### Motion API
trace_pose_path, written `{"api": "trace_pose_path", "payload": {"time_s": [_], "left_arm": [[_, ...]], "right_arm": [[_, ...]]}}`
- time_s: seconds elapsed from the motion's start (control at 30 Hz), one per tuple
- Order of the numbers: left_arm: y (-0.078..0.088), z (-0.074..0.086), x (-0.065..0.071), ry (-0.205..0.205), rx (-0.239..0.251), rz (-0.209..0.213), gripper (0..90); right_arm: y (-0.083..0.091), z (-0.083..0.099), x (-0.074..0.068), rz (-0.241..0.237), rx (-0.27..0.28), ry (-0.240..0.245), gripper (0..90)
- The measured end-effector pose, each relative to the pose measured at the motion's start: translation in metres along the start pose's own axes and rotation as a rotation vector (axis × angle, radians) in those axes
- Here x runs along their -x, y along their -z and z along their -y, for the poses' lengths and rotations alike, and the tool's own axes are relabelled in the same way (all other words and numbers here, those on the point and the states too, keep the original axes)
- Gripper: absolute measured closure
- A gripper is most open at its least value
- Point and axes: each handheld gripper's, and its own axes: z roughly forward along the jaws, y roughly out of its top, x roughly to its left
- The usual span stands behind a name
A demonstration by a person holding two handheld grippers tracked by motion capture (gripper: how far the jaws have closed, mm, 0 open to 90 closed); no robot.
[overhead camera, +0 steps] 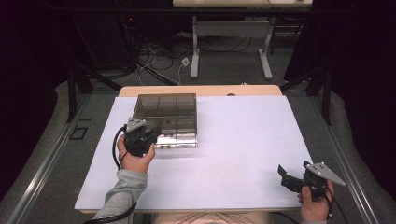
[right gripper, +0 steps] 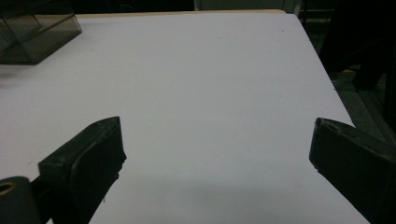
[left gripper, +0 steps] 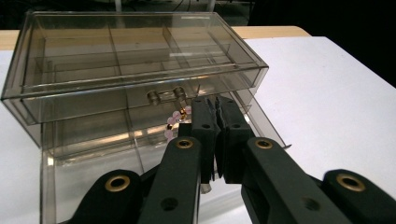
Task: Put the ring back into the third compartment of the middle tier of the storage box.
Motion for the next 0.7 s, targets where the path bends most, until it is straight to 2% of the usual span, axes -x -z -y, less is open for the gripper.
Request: {"api": "trace_pose_path", "payload": {"time_s": [0.47,0.5,0.63,0.67,0.7], "left_arm": [[-0.012,-0.007,0.014,-0.016,-0.011,0.022,87.1],[-0.013,-0.007,0.015,-0.013,-0.013,0.025,87.1],[-0.018,-0.006,0.018,-0.009,-0.017,0.031,87.1],[-0.018,-0.006,0.018,-0.009,-0.017,0.031,87.1],[-0.020,-0.005,0.019,-0.006,-0.019,0.035,87.1]], "right_arm": [[0.000,0.000,0.000,-0.002,0.000,0.000,2.8],[0.002,-0.001,0.000,-0.002,-0.026,0.003,2.8],[0.002,-0.001,0.001,-0.002,-0.027,0.005,2.8],[0.001,0.000,0.000,-0.001,-0.012,0.002,2.8],[0.002,-0.001,0.001,-0.003,-0.028,0.005,2.8]]}}
